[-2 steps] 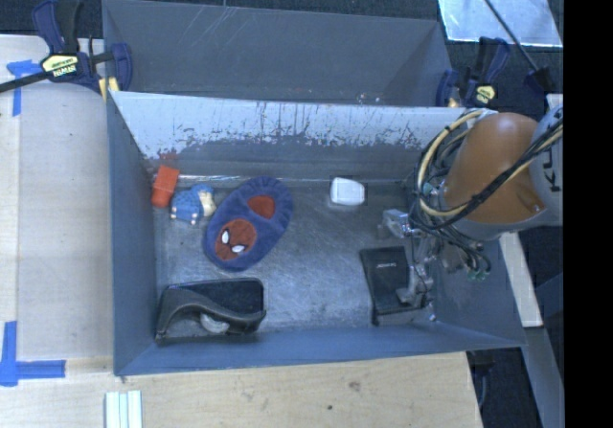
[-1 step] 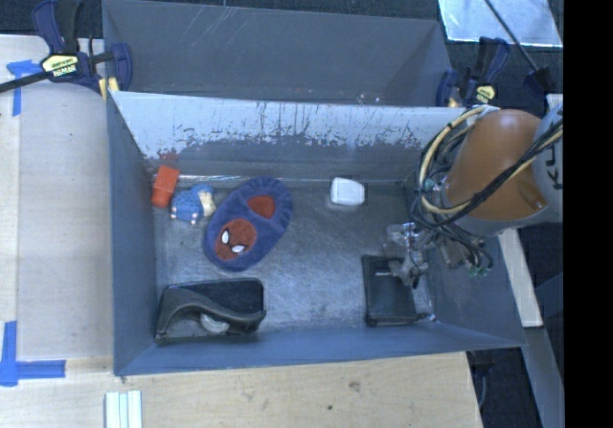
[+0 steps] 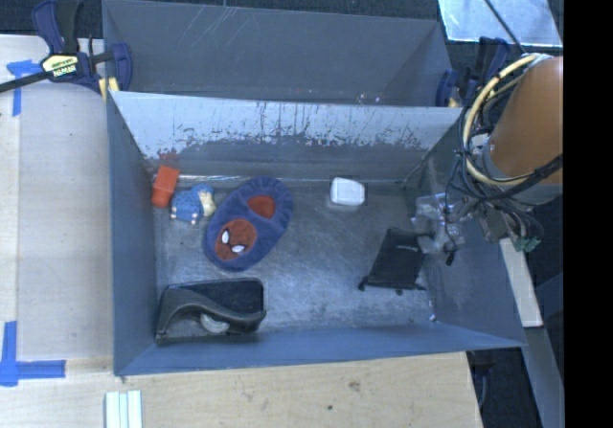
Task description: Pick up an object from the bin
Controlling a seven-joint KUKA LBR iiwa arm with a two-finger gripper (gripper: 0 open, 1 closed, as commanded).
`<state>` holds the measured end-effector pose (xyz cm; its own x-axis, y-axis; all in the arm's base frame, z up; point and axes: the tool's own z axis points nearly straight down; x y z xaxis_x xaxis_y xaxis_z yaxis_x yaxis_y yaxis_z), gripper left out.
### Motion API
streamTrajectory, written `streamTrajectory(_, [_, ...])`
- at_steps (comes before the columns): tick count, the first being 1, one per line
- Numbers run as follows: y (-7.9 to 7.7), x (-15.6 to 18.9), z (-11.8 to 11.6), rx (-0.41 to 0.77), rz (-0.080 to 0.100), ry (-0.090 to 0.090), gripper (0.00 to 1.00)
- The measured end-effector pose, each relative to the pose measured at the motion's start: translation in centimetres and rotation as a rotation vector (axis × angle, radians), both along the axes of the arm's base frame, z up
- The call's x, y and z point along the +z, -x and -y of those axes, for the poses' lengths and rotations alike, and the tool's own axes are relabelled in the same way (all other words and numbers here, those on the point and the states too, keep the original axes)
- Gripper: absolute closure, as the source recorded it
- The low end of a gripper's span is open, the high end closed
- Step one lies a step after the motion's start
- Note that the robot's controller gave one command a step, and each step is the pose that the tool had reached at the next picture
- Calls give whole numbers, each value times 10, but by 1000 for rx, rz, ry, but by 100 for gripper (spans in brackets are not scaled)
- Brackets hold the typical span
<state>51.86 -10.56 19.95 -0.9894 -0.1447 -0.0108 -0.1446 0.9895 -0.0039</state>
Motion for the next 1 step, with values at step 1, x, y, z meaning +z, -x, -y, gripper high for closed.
streamTrajectory(1, [-3,67,20,524,-4,5,100])
